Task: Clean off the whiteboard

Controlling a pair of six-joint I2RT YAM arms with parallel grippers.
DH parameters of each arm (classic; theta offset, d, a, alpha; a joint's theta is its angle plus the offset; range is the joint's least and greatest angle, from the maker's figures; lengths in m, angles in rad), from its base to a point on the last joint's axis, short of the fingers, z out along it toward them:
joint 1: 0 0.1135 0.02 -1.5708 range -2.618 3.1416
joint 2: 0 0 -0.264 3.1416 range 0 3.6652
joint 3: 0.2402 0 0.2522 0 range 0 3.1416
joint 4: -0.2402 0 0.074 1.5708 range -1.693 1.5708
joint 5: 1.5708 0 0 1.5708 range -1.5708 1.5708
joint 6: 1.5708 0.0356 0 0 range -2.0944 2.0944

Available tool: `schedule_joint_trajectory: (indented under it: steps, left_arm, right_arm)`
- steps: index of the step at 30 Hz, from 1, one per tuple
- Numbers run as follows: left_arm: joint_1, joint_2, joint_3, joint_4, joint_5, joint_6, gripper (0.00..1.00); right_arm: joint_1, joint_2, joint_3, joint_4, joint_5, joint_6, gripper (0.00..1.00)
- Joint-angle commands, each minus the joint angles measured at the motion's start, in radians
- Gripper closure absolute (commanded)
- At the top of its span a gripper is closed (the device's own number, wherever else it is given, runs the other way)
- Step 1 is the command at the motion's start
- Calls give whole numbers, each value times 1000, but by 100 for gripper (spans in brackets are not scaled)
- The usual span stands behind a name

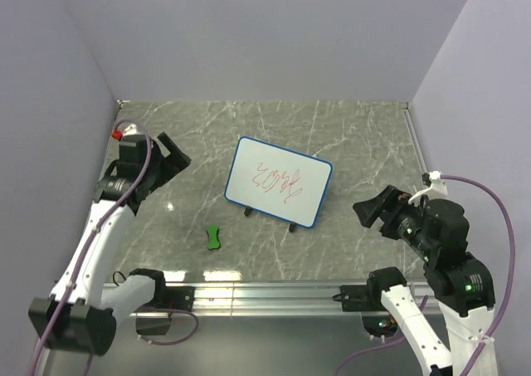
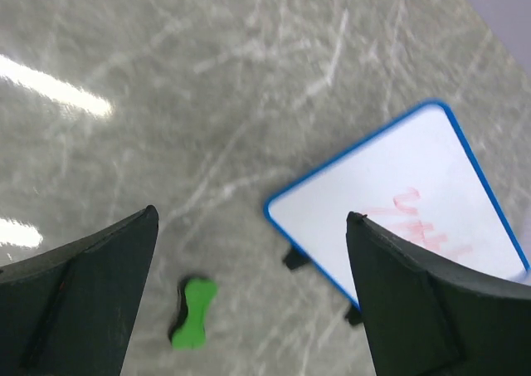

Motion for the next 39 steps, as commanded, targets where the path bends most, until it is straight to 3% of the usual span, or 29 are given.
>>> schedule_joint_trajectory:
  steps: [1, 11, 15, 20, 21, 23, 27, 29, 39]
  left_arm:
    - [-12, -85, -63, -131, 147, -48, 0]
    - [-225, -338, -397, -188, 129, -180, 1]
    - [-278, -271, -381, -199, 90, -195, 1]
    - [-415, -150, -325, -227, -65, -289, 1]
    - [-442, -115, -332, -193, -71, -302, 3]
    - [-478, -78, -341, -147, -51, -332, 19]
    - [-516, 42, -304, -127, -118, -332, 21]
    - [-516, 71, -292, -118, -138, -307, 27]
    - [-518, 208, -338, 22, -121, -247, 40]
  right_arm:
    - [7, -43, -12, 10, -61, 23, 7]
    - [17, -106, -78, -37, -61, 19, 8]
    - [17, -96, -75, -45, -21, 7, 8]
    - [23, -68, -52, -61, 0, -23, 8]
    - [24, -65, -64, -57, 9, -23, 8]
    - [22, -53, -63, -70, 23, -13, 8]
    - [22, -53, -63, -71, 20, -12, 8]
    - [22, -47, -58, -80, 36, -21, 8]
    - [24, -25, -30, -99, 85, -36, 8]
